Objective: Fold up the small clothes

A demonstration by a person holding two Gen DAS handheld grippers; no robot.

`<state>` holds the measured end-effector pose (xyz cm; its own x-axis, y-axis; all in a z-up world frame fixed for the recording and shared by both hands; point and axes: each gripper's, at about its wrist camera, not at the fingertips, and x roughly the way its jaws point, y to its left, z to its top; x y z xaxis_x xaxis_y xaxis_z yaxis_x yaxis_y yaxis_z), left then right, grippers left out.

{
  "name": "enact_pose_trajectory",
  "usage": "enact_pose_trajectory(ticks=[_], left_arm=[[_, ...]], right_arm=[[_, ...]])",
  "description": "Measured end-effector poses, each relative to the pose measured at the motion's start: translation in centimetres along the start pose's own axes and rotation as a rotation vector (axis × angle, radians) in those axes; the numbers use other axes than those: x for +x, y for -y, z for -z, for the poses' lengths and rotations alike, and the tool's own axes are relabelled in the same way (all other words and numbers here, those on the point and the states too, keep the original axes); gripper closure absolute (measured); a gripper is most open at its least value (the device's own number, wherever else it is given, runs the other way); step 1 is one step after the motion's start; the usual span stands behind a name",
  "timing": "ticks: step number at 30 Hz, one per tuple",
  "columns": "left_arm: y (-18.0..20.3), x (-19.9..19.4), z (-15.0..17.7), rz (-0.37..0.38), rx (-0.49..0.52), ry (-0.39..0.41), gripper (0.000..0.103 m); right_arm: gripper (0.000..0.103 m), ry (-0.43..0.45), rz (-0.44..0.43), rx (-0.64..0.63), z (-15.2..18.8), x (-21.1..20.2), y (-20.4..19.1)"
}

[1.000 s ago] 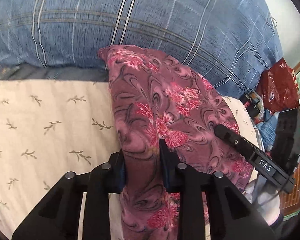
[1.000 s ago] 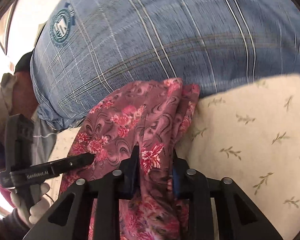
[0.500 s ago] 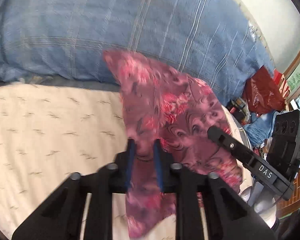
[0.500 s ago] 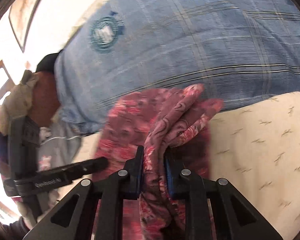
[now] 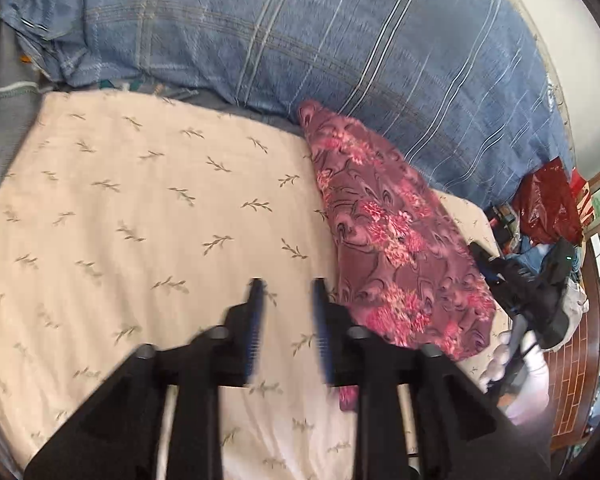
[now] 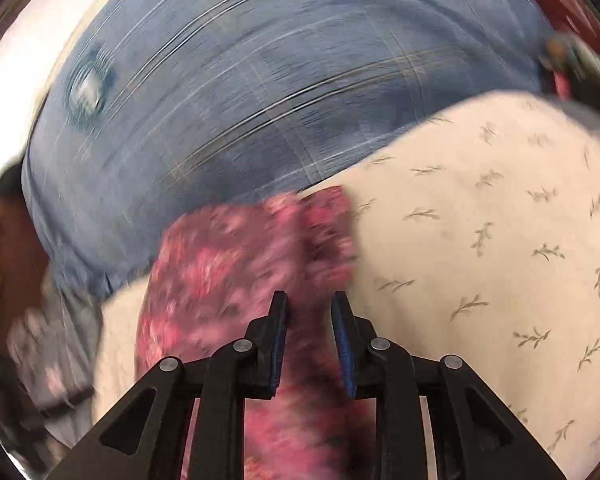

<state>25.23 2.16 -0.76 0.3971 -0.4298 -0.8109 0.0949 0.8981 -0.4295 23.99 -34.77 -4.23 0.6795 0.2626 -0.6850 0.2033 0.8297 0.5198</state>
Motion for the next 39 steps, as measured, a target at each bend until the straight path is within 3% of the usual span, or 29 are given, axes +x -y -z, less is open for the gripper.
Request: enact_pose_trajectory(ticks=[1,3,5,7,9,11,12,13,14,15,18,23,27,32,36,37,39], left_arm=[[0.2,0.9,-0.5,0.020,-0.004,-0.014,0.059],[1.1,3.4,-1.7,0.095,-0.012,-0.057,0.053],[2.2,5.2,-2.4,0.140,-0.007,-0.104,0.050],[3.6,8.2,-3.1,0.184,0.000,-0.175,0.044],[4.5,10.0,-2.9,0.211,-0.007,-0.228,0.040],[5.2,10.7,-2.8,0.225,-0.015,-0.213,0.038],[5.6,10.5,-2.9,0.231,-0.010,-0.194,0.040],[5.9,10.4,-2.9,0.232,-0.011,-0.192,0.058],[6.1,10.3,-3.0,0.213,-0.018,-0.184,0.067],[6.1,10.0,-3.2,0.204,-0.022,-0.175,0.078],[6.0,8.2,-3.0,0.228,-0.033,-0.145,0.082],[5.5,3.8,-2.3,0.230,-0.033,-0.083,0.083],[2.9,-1.1,-1.0,0.239,-0.055,-0.061,0.082],[-2.8,-4.4,2.0,0.200,-0.121,-0.072,0.081],[-8.7,-1.9,4.9,0.070,-0.209,-0.161,0.076],[-9.4,-1.5,5.3,0.079,-0.225,-0.170,0.070],[-11.0,-1.6,5.7,0.177,-0.281,-0.180,0.069]], right_arm=[[0.073,0.004,-0.074,0.044,-0.4,0.0,0.9],[0.043,0.010,-0.153,0.096,-1.0,0.2,1.9],[0.036,-0.019,-0.189,0.123,-1.6,1.4,2.6],[0.036,-0.064,-0.188,0.110,-2.0,2.7,2.7],[0.036,-0.159,-0.261,0.110,-2.0,4.6,3.3],[0.037,-0.268,-0.334,0.095,-1.6,6.8,3.1],[0.037,-0.271,-0.335,0.033,-1.6,7.0,2.3],[0.039,-0.266,-0.326,-0.024,-1.6,7.0,1.5],[0.059,-0.266,-0.308,-0.074,-1.5,7.0,0.6],[0.071,-0.269,-0.299,-0.137,-1.2,7.0,-0.6],[0.079,-0.211,-0.256,-0.279,-0.3,5.6,-3.1],[0.080,-0.160,-0.289,-0.289,1.1,2.8,-5.7],[0.079,-0.146,-0.381,-0.265,3.2,0.3,-8.5],[0.075,-0.227,-0.501,-0.213,7.9,0.2,-11.6],[0.073,-0.382,-0.415,-0.197,13.1,4.4,-12.6],[0.071,-0.429,-0.356,-0.187,14.6,5.9,-12.5],[0.067,-0.403,-0.350,-0.127,15.5,6.3,-12.0]])
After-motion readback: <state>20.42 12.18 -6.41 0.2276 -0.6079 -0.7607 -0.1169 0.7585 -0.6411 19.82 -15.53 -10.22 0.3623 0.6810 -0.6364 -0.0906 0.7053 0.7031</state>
